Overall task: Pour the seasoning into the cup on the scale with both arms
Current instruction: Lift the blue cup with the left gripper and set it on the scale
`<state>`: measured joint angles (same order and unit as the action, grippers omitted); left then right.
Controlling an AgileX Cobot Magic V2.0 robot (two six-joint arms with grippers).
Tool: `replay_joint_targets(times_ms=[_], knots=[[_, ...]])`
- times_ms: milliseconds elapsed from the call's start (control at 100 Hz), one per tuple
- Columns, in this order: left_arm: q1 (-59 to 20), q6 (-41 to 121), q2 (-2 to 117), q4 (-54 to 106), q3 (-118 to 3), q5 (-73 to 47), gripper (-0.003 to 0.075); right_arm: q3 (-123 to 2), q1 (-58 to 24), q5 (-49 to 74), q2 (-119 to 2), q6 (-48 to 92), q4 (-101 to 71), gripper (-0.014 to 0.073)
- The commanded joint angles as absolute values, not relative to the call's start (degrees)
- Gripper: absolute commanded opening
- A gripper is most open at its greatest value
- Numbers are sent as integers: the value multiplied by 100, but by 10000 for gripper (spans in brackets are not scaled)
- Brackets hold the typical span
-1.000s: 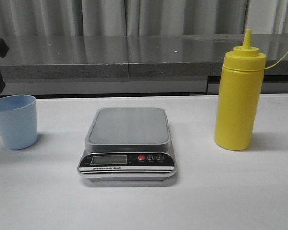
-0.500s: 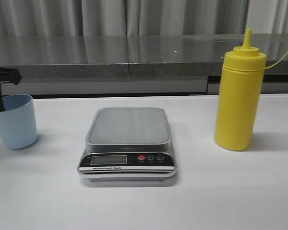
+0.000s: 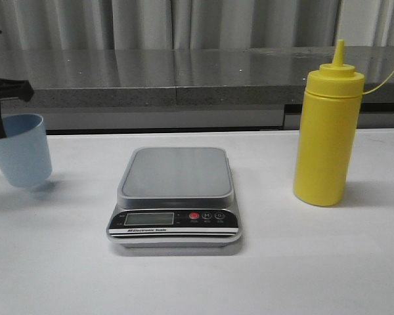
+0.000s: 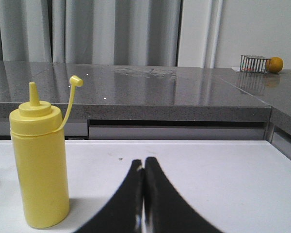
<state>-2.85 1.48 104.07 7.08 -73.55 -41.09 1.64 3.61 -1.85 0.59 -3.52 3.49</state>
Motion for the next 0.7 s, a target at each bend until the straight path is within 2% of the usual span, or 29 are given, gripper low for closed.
replay_joint_targets(times_ms=[0,350,520,690], knots=[[-398,150,9995,803,-7857,-4157,-20,56,356,-670,195,-298,338,-67],[-1706,716,9932,803,-9326,-4758,-20,56,356,-670,195,-298,338,-67],[-2385,760,10193,793,-9677,-4892,-20,56,356,-670,195,-298,338,-67],[-2744,760,10601,752,-9845,-4989,-20,56,356,-670,195,-298,338,-67]])
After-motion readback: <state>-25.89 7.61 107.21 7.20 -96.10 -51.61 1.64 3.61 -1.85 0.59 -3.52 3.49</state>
